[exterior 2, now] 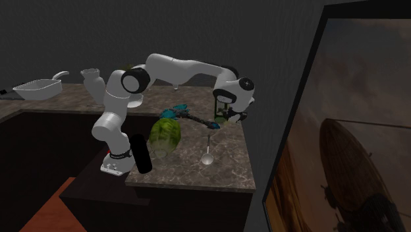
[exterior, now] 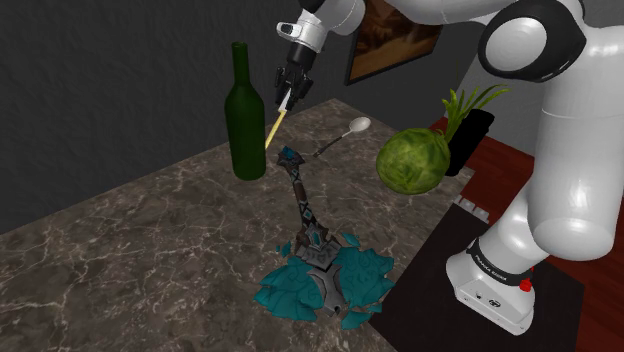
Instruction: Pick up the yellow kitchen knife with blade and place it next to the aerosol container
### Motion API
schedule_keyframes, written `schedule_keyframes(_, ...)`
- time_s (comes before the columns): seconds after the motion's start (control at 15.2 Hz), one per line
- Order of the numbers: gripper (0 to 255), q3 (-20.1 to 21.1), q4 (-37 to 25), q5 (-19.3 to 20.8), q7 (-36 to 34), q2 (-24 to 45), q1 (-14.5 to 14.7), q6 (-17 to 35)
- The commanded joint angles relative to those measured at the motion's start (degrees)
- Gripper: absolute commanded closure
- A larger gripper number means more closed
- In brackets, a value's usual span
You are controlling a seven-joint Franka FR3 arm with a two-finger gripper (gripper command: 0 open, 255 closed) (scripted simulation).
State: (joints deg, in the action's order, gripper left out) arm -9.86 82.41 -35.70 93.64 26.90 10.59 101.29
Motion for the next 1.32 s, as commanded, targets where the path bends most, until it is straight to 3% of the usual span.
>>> schedule_keyframes(0.0, 255, -0.06, -1.04, 0.19, -0.64, -0.24, -0.1, -1.14)
schedule_keyframes(1.25, 255, -0.15, -15.31, 0.89, -7.4, -0.05, -1.61, -13.47)
